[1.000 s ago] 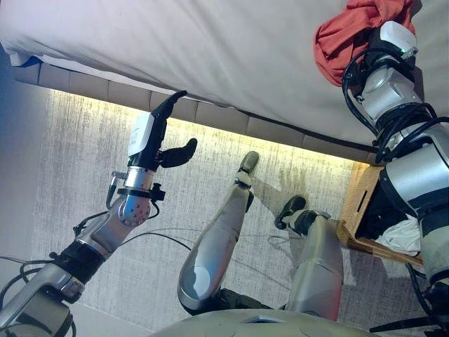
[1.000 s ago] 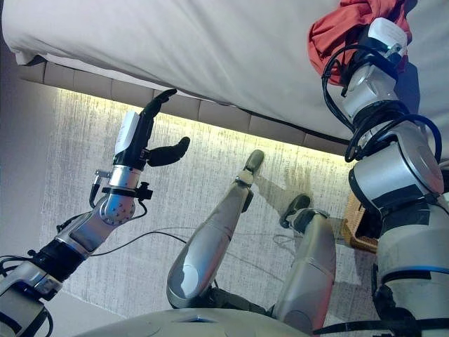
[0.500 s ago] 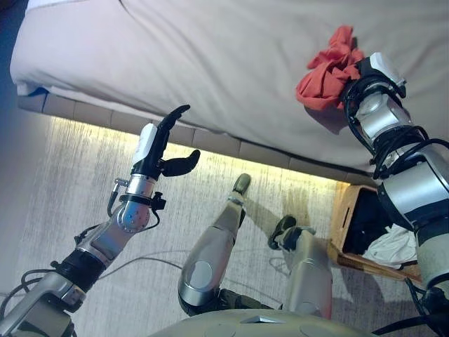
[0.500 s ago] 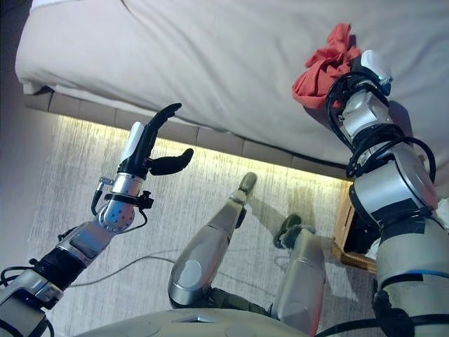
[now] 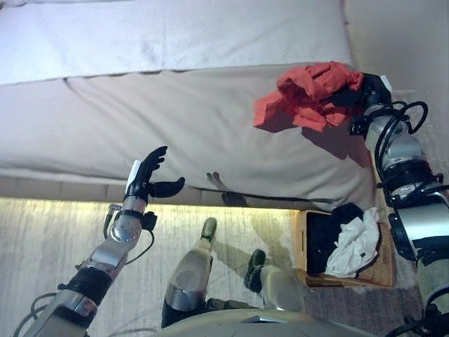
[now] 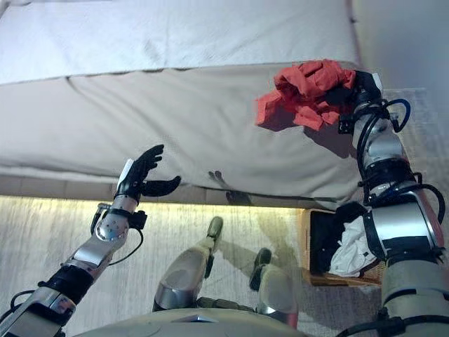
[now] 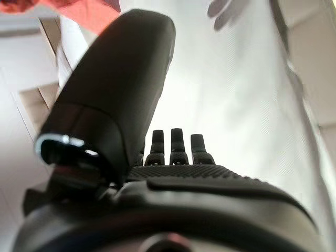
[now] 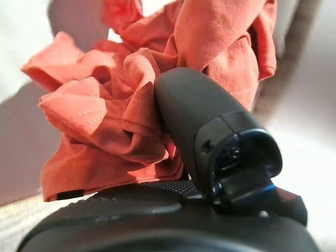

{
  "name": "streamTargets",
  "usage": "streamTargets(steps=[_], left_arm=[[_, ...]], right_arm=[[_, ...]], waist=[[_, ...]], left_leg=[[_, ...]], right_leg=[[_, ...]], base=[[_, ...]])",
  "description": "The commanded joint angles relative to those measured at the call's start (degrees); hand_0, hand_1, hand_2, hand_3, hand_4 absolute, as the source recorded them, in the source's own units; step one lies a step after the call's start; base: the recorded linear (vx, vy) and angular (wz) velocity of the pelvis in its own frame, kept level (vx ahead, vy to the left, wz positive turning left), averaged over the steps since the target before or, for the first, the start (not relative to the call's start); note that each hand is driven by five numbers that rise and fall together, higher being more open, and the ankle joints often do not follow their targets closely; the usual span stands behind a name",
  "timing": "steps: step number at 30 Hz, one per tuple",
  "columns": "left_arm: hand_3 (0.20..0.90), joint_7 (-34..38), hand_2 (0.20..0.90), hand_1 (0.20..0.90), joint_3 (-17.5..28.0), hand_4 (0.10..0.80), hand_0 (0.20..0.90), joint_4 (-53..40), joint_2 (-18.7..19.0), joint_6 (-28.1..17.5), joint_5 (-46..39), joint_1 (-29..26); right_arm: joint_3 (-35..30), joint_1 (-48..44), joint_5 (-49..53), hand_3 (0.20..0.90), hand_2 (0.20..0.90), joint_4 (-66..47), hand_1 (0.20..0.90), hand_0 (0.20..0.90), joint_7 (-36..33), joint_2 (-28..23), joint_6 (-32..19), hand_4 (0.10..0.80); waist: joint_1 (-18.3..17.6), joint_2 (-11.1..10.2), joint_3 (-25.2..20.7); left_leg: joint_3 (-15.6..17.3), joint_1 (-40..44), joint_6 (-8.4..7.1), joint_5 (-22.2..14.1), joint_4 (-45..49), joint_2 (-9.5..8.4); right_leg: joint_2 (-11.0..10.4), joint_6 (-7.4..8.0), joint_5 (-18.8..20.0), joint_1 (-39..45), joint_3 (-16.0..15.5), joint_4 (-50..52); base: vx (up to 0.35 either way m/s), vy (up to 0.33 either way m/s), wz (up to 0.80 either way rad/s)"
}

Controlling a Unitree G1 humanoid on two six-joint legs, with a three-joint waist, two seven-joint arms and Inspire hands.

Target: Pick up the clothes from the bed and place them into the basket

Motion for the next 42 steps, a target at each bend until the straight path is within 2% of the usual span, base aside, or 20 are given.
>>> streamTargets(steps=[1, 5, 10, 15, 20, 32, 42], left_arm=[[0.900, 2.18, 0.900, 0.900, 0.85, 0.800, 0.900, -0.06, -2.86, -3.99, 1.14, 1.53], [0.900, 2.35, 0.900, 0.900, 0.89, 0.800, 0.900, 1.26, -2.75, -4.77, 1.99, 0.30], [0.900, 1.42, 0.900, 0.900, 1.83, 0.800, 0.900, 2.91, -3.22, -5.75, 3.70, 1.15], [0.900, 0.25, 0.900, 0.900, 2.92, 0.800, 0.900, 4.29, -3.13, -5.80, 4.31, 1.07], [0.900, -0.60, 0.900, 0.900, 4.70, 0.800, 0.900, 4.33, -3.31, -6.29, 5.31, 1.95], [0.900, -1.25, 0.900, 0.900, 3.76, 0.800, 0.900, 2.38, -3.40, -6.90, 8.06, 1.02], [0.900, -0.93, 0.900, 0.900, 0.18, 0.800, 0.900, 2.08, -3.51, -6.23, 8.11, -1.69]], right_arm=[[1.92, 5.52, -0.52, 0.200, 0.300, -3.50, 0.300, 0.300, 0.04, -8.19, -4.89, 0.100], [-0.70, 7.93, -0.65, 0.200, 0.300, -5.38, 0.300, 0.300, -0.40, -10.56, -5.02, 0.100], [-6.45, 15.68, -1.70, 0.200, 0.300, -9.29, 0.300, 0.300, -1.38, -11.97, -6.53, 0.100], [-12.80, 24.86, -2.51, 0.200, 0.300, -13.06, 0.300, 0.300, -3.77, -10.80, -6.82, 0.100], [-16.26, 32.92, -3.12, 0.200, 0.300, -14.46, 0.300, 0.300, -3.95, -7.79, -6.54, 0.100], [-16.04, 37.87, -4.99, 0.200, 0.300, -12.44, 0.300, 0.300, -2.39, -4.85, -6.74, 0.100], [-10.40, 32.97, -6.30, 0.200, 0.300, -7.49, 0.300, 0.300, -2.69, -3.59, -6.75, 0.100]], waist=[[-3.76, -0.79, -17.46], [-5.33, -1.02, -18.70], [-7.55, -1.05, -19.66], [-9.03, -1.16, -20.15], [-10.19, -1.32, -20.32], [-12.56, -0.82, -20.37], [-13.79, -0.11, -19.71]], left_leg=[[3.06, 2.88, 1.83, -12.26, 1.26, 0.69], [4.27, 4.49, 1.53, -12.09, -1.16, 1.16], [5.99, 5.31, 1.70, -13.38, -0.48, 1.34], [7.05, 5.95, 1.56, -14.06, -0.44, 1.61], [8.28, 6.41, 1.44, -14.17, -0.87, 1.99], [10.87, 8.28, 0.90, -14.00, -2.95, 3.00], [12.70, 8.62, 0.74, -14.40, -3.26, 3.51]], right_leg=[[1.98, -0.65, 5.58, -1.16, 3.19, -6.84], [2.35, -0.02, 6.51, -0.63, 4.48, -8.71], [2.34, 0.09, 6.37, -0.16, 5.93, -9.41], [2.54, 0.27, 6.29, 0.62, 6.35, -10.51], [2.65, 0.49, 6.56, 0.71, 6.88, -11.13], [3.51, 0.84, 7.04, 0.96, 9.07, -11.98], [4.32, 0.81, 7.39, 0.25, 11.46, -12.24]], base=[[-0.028, -0.014, -0.37], [-0.052, -0.020, -0.26], [-0.026, -0.005, -0.25], [-0.023, -0.025, -0.15], [-0.032, -0.034, -0.11], [-0.027, -0.045, -0.12], [-0.028, -0.037, -0.12]])
